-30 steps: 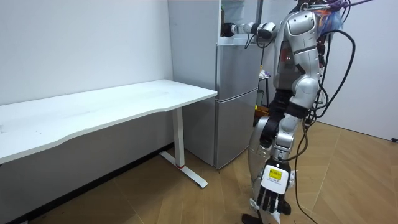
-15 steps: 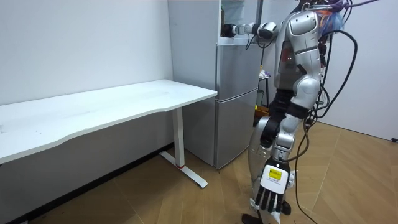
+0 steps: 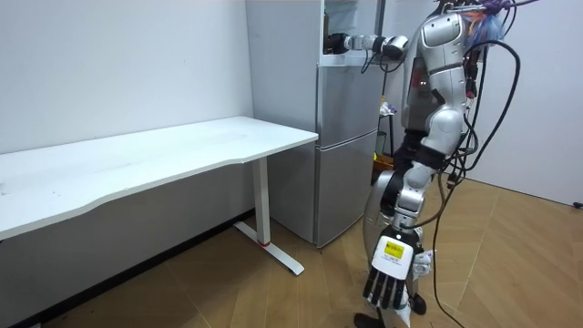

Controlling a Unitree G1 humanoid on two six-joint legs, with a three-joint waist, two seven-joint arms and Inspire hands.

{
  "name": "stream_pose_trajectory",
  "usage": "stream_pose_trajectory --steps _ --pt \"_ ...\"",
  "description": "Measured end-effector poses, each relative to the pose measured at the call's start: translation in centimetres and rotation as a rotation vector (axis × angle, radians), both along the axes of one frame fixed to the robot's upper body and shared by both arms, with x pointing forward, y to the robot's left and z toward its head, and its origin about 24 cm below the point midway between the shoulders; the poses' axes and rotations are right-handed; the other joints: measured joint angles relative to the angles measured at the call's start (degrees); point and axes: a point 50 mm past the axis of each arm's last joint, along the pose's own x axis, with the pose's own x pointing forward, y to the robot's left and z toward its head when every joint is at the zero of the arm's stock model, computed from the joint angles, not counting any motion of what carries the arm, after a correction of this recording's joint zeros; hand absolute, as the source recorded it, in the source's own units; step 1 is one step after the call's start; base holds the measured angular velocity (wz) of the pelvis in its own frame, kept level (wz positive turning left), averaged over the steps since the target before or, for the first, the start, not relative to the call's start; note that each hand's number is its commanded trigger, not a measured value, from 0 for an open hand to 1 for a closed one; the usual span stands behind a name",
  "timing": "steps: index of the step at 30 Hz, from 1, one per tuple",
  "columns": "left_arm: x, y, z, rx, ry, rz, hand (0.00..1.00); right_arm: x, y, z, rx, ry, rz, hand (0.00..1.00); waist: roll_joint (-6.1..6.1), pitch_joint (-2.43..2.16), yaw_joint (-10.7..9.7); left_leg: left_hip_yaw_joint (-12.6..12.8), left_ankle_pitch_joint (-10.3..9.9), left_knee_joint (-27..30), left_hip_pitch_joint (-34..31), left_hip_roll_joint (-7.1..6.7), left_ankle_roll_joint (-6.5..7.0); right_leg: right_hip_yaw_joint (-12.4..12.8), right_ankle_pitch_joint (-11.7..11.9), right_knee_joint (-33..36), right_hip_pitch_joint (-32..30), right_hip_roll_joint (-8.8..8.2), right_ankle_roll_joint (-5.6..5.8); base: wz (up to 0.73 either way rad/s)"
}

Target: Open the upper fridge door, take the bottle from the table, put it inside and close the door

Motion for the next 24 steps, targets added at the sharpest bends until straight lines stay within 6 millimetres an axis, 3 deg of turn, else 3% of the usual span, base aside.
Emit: stream_pose_trajectory --steps 9,13,15,21,24 --pt "0.1 0.0 0.0 0.003 0.003 0.002 0.0 -0.3 1.4 0.1 -0.017 -0.055 0.038 0.0 -0.4 -0.2 -1.4 0.8 0.0 -0.7 1.1 0.06 0.01 0.7 0.0 0.0 0.4 0.0 0.0 -0.05" --pt "0.4 0.0 0.0 0.002 -0.002 0.0 0.0 -1.1 1.7 -1.2 -0.04 -0.045 0.061 0.0 -0.43 -0.17 -1.4 0.8 0.0 -0.7 1.2 0.05 0.01 0.7 0.0 0.0 0.4 0.01 0.0 0.0" --pt "0.5 0.0 0.0 0.0 -0.006 -0.003 0.0 -1.5 2.0 -2.2 -0.036 -0.037 0.075 0.0 -0.34 -0.08 -1.4 0.8 0.0 -0.7 1.2 0.02 0.01 1.0 0.0 0.0 0.4 0.01 0.0 -0.02" --pt "0.8 -0.4 -0.2 -0.024 -0.036 0.015 0.0 -1.7 3.1 -1.6 -0.064 -0.08 0.115 0.0 -0.59 0.55 -2.0 1.5 0.0 -0.9 1.4 0.18 0.0 1.6 0.0 0.1 0.6 0.1 -0.01 -0.05" --pt "0.9 -0.5 -0.2 -0.026 -0.038 0.011 0.0 -1.7 3.8 -1.2 -0.073 -0.103 0.137 0.0 -0.82 0.53 -2.5 1.6 0.0 -0.9 1.3 0.18 0.01 1.7 0.0 0.0 0.4 0.1 -0.03 0.0"
